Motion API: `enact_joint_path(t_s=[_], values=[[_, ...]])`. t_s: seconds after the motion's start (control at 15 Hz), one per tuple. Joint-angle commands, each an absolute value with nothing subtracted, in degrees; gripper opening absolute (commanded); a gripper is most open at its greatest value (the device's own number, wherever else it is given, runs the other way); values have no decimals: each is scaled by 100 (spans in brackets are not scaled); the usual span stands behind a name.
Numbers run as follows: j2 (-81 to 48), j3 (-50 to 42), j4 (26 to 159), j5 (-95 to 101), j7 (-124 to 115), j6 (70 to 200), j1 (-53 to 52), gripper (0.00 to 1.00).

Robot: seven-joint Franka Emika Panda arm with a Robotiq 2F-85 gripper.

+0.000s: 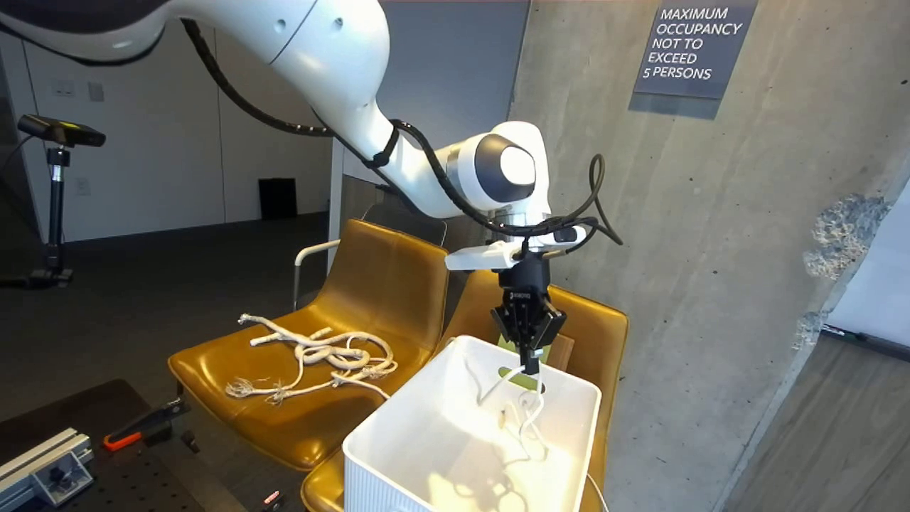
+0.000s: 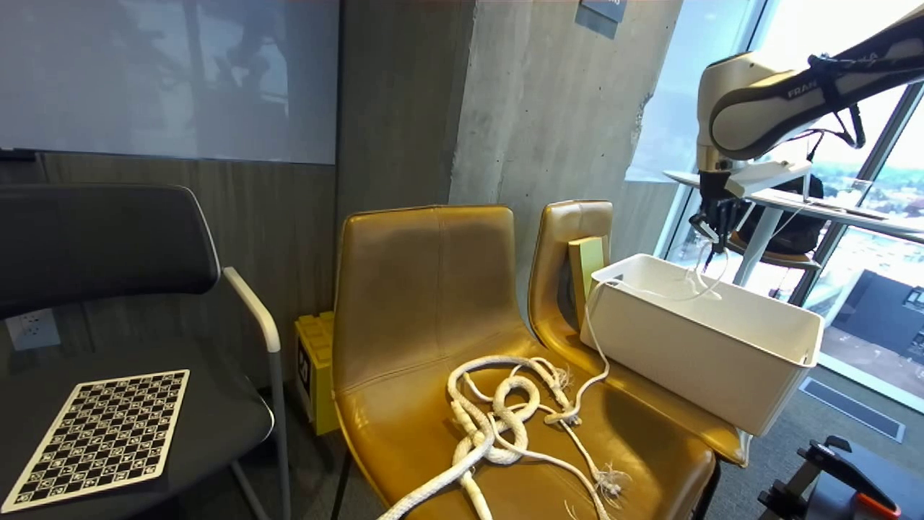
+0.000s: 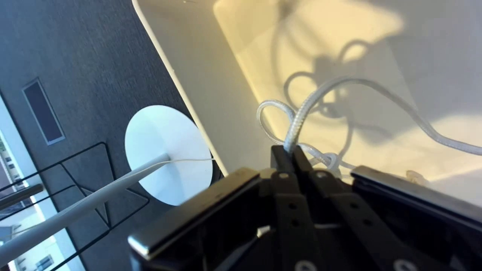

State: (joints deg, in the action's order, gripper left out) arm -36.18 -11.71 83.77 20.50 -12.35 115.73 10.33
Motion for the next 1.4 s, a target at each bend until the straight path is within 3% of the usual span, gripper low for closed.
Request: enact_joint_path(t_s=[0.0, 0.6, 0.87, 1.33], values=[[-3084, -1313, 9277, 2147, -1405, 12110, 848, 35], [-1511, -735, 10712, 1695, -1310, 13148, 254, 99], [-1218, -311, 11157, 1777, -1015, 13824, -133, 100], [-1663, 15, 11231, 2537, -344, 13877, -649, 100]])
